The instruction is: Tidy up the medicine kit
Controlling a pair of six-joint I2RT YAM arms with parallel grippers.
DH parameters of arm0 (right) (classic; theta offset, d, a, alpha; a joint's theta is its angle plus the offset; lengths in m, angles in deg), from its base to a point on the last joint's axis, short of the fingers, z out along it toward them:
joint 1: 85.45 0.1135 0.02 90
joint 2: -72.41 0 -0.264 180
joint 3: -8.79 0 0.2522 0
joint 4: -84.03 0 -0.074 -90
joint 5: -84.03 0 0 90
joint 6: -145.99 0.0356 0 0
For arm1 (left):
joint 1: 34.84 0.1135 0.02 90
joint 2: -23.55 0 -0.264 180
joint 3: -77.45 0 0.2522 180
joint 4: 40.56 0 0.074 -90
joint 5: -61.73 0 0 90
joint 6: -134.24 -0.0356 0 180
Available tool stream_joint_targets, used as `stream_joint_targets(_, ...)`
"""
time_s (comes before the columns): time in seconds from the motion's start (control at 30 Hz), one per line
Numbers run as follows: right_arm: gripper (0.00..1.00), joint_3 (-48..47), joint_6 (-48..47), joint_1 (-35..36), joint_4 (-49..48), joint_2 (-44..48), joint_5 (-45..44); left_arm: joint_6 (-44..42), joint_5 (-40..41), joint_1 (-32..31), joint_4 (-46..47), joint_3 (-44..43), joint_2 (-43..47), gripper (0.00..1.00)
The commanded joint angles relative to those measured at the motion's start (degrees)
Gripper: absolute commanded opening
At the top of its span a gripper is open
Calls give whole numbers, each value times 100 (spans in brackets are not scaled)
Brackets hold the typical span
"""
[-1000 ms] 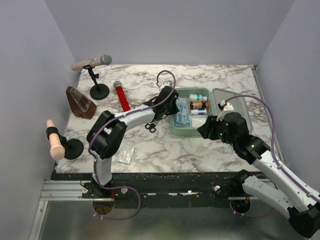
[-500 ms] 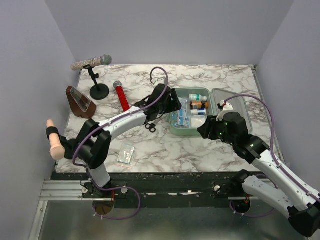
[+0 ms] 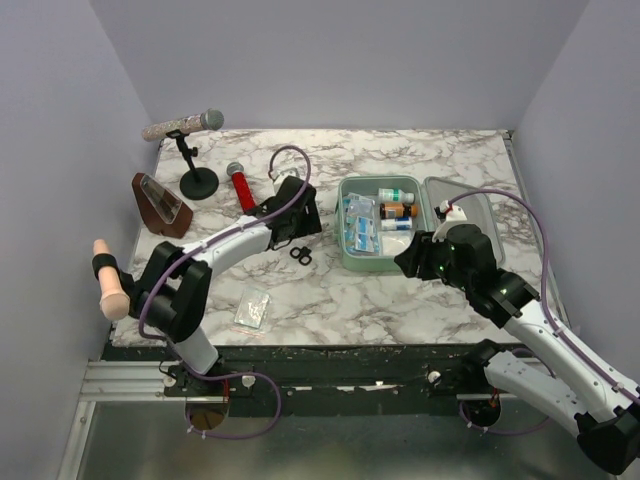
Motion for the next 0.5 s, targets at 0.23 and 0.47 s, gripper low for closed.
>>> stream_joint_targets(0.23, 57, 118, -54, 28, -23, -45, -5, -537, 530, -286, -797, -72, -809, 80)
stream_joint_targets(0.47, 56, 162, -18, 28, -67, -36, 74, -634, 679, -304, -771, -159, -1179, 77)
